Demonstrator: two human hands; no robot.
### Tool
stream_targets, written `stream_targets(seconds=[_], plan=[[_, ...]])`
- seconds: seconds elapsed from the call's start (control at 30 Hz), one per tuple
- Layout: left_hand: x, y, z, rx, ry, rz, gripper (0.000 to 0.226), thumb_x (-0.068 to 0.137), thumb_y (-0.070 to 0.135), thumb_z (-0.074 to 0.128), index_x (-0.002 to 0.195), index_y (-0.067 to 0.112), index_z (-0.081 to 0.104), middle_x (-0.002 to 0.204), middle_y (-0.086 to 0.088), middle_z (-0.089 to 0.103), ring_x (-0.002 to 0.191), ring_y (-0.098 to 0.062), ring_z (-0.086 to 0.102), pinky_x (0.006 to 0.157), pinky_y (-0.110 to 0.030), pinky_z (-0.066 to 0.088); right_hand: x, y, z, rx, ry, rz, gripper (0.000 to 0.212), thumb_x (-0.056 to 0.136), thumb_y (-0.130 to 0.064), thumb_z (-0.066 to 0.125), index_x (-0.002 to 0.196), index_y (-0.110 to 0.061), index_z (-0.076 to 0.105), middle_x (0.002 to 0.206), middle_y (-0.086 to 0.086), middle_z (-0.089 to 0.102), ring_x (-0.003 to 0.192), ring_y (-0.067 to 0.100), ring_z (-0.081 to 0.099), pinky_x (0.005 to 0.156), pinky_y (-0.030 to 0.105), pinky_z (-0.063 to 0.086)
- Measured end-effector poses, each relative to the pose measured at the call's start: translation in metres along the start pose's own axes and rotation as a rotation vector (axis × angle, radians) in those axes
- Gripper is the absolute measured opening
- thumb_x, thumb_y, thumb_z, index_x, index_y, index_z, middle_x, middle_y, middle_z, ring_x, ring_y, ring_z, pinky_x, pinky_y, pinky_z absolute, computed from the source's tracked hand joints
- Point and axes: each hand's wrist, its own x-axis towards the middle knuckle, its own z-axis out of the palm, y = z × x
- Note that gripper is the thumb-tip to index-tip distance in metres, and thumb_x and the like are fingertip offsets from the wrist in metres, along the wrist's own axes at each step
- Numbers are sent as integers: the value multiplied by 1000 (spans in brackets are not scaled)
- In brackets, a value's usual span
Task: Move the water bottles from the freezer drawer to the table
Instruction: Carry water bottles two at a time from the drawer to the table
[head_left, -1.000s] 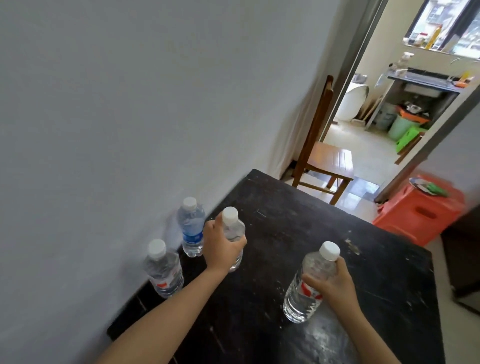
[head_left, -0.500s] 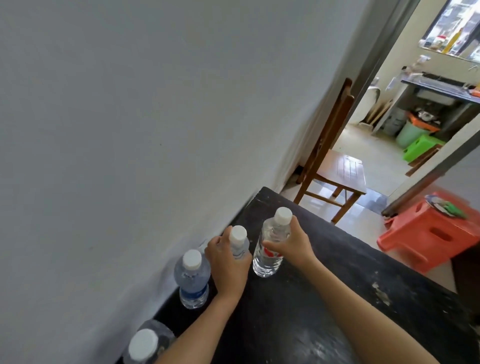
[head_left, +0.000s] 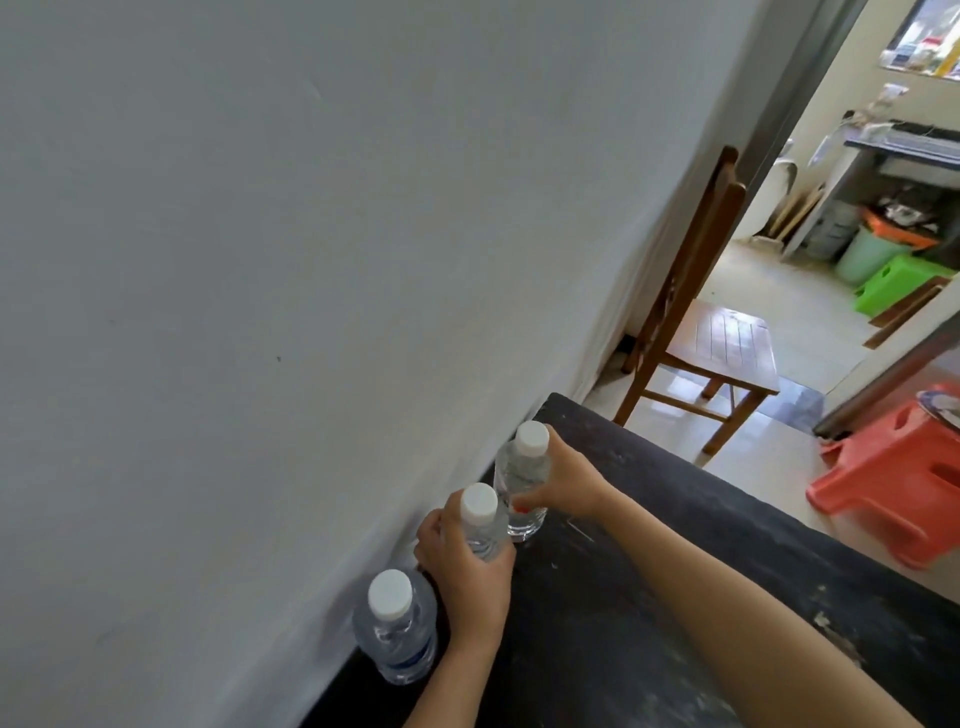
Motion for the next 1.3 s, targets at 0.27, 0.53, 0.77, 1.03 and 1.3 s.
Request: stream_targets(seconds=[0.27,0.53,0.77,1.03,1.3], plan=[[3,-4,0,-6,-8,17,35,62,15,77,91,5,59,82,-12,59,75,-26,55,66,-29,37,9,-3,-22,-107,-182,-2,83,55,-19,84,124,-21,38,118,0,52,113,19,49,99,36,43],[4,-2,2,-7,-9,-20,38,67,25,74,96,5,59,88,-14,61,82,-28,56,73,-21,34,1,-3,-3,-8,119,-6,76,64,-28,81,125,-19,37,111,0,54,101,18,54,87,35,49],[2,3,-1,-36,12,15,41,67,17,78,101,4,59,91,-13,61,86,-26,53,76,-35,42,3,-7,-3,88,16,-33,66,67,-12,78,123,-16,45,109,0,57,108,20,55,99,42,45],[-5,16,-12,-47,-50,-16,65,66,16,80,123,7,50,115,-16,58,107,-32,51,93,-46,43,-36,1,-6,-62,97,88,102,67,-42,77,145,-24,15,150,10,20,137,30,20,112,48,23],[-37,49,-39,-37,-256,-196,100,74,26,75,145,6,8,151,-21,14,140,-34,15,114,-44,18,-147,26,-21,-131,227,190,82,78,-42,68,143,-23,22,152,7,16,137,28,23,110,43,30]])
